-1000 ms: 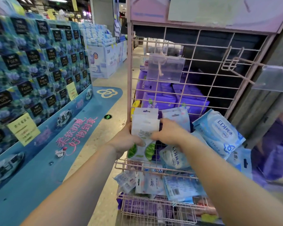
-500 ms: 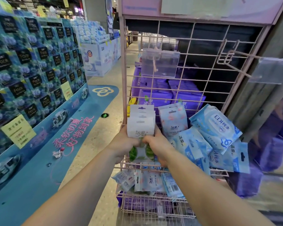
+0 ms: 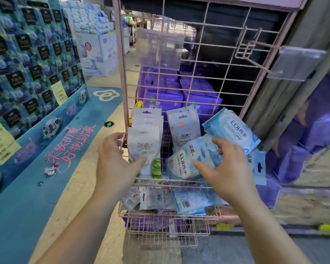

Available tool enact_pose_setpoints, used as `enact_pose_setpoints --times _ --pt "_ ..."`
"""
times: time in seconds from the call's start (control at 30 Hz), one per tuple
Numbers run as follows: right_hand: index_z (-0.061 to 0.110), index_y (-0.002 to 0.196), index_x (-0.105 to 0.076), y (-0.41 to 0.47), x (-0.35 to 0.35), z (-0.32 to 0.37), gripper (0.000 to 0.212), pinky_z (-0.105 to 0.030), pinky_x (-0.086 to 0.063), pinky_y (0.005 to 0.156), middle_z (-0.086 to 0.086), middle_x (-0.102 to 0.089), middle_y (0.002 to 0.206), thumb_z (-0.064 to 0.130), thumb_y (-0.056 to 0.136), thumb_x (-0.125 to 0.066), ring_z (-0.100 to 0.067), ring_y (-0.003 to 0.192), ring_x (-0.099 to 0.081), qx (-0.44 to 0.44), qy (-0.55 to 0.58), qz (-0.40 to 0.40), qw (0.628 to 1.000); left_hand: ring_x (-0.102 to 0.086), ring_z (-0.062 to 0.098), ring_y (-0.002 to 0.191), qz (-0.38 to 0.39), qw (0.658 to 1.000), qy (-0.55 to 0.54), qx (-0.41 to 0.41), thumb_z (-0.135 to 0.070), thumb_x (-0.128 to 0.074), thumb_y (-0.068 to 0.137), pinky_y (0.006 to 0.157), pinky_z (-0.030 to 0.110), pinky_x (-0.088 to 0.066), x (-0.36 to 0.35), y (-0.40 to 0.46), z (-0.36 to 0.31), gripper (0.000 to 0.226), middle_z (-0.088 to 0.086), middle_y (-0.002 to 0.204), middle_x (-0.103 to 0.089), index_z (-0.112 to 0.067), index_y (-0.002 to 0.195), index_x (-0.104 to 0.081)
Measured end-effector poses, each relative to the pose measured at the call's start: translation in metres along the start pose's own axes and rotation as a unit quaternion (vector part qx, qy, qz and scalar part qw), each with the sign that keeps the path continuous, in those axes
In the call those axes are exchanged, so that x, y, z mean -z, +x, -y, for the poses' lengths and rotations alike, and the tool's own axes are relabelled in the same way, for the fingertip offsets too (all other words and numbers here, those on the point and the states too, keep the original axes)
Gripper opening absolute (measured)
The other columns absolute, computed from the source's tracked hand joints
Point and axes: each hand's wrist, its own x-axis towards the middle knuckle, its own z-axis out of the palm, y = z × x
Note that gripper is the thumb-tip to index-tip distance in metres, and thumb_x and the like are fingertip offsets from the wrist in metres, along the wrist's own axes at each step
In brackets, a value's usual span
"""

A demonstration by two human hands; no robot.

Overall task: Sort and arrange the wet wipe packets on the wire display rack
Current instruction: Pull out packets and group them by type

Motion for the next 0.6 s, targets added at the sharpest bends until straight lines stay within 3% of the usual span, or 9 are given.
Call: enact_pose_setpoints --times 0.1,0.2,0.3,0.37,0.5,0.6 --pt "0.029 0.133 -0.043 -0.004 -0.010 -0.003 0.077 -0.039 -0.047 0.083 -0.001 -0.050 0.122 0.052 0.067 -0.075 -0.027 0.109 -0.055 0.011 -0.036 0.027 0.999 -0.056 0.021 0.103 0.061 0.997 0.053 -0.005 -0.034 -0.085 0.060 0.075 0.036 -0.048 -0.013 0.000 0.003 0.089 -0.010 0.110 -0.053 -0.039 0.126 -0.026" --pt "0.032 0.131 -0.043 -0.002 -0.015 -0.010 0.068 -0.030 -0.038 0.071 0.008 -0.044 0.111 0.041 0.072 -0.076 -0.023 0.106 -0.055 0.015 -0.014 0.021 1.000 -0.059 0.027 0.100 0.056 0.990 0.126 -0.036 -0.031 -0.084 0.063 0.065 0.033 -0.040 -0.021 0.005 0.002 0.077 -0.005 0.113 -0.061 -0.035 0.123 -0.035" --pt "0.032 0.131 -0.043 0.000 -0.015 -0.014 0.065 -0.027 -0.034 0.073 0.014 -0.035 0.104 0.035 0.075 -0.075 -0.019 0.108 -0.052 0.030 0.006 0.031 0.999 -0.059 0.025 0.090 0.027 0.993 0.115 -0.026 -0.025 -0.080 0.069 0.061 0.031 -0.033 -0.020 0.018 0.002 0.057 -0.006 0.099 -0.062 -0.031 0.116 -0.049" --pt "0.031 0.133 -0.043 0.001 -0.016 -0.014 0.063 -0.026 -0.034 0.075 0.014 -0.036 0.105 0.033 0.078 -0.074 -0.016 0.105 -0.051 0.037 0.017 0.037 0.998 -0.059 0.023 0.084 0.036 0.995 0.091 -0.005 -0.022 -0.077 0.073 0.060 0.031 -0.033 -0.018 0.027 0.005 0.049 -0.006 0.090 -0.062 -0.029 0.115 -0.053" --pt "0.030 0.134 -0.044 0.002 -0.018 -0.015 0.061 -0.026 -0.035 0.074 0.004 -0.049 0.116 0.028 0.080 -0.072 -0.008 0.081 -0.043 0.054 0.024 0.045 0.997 -0.051 0.017 0.075 0.058 0.992 0.116 -0.003 -0.022 -0.076 0.074 0.055 0.029 -0.031 -0.011 0.029 0.009 0.051 -0.019 0.075 -0.055 -0.029 0.118 -0.050" --pt "0.030 0.135 -0.042 0.003 -0.019 -0.016 0.061 -0.028 -0.037 0.074 0.002 -0.050 0.123 0.029 0.082 -0.070 -0.011 0.088 -0.048 0.051 0.029 0.054 0.997 -0.055 0.019 0.075 0.055 0.986 0.157 0.001 -0.028 -0.074 0.075 0.060 0.032 -0.038 -0.009 0.018 0.015 0.049 -0.014 0.079 -0.060 -0.029 0.118 -0.051"
